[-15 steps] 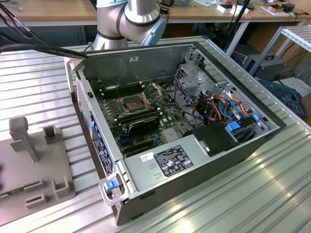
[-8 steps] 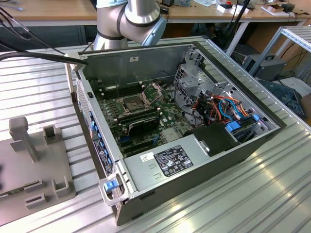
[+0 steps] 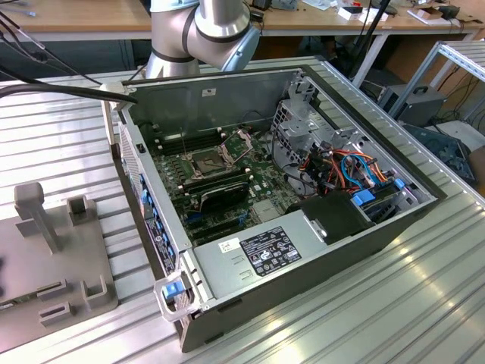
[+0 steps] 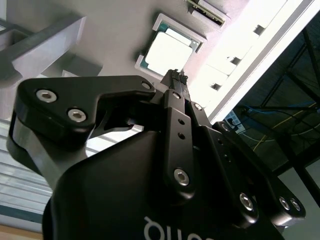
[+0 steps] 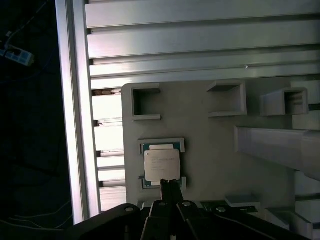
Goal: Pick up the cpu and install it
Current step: 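Pick up the cpu and move it towards the insertion slot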
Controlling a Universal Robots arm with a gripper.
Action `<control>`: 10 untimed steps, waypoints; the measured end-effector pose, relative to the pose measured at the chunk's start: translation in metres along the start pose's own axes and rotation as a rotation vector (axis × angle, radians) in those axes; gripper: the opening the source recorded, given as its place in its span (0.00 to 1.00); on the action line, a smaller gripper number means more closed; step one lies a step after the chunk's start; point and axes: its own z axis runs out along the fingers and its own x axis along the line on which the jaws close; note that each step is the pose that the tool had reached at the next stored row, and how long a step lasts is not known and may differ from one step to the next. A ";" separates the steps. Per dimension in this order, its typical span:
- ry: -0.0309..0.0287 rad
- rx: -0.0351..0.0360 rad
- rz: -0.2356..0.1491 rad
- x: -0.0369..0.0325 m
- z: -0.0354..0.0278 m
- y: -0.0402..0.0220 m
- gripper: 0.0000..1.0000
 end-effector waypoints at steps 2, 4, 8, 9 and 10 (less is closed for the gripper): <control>0.0000 0.0000 0.000 0.0000 0.0000 -0.0001 0.11; 0.0000 0.0000 0.000 0.0000 0.0000 -0.0002 0.11; -0.0001 0.0000 0.000 0.0000 0.0001 -0.0004 0.29; 0.0000 0.0000 0.000 0.0000 0.0001 -0.0004 0.29; 0.0000 -0.0001 0.000 0.0000 0.0001 -0.0005 0.36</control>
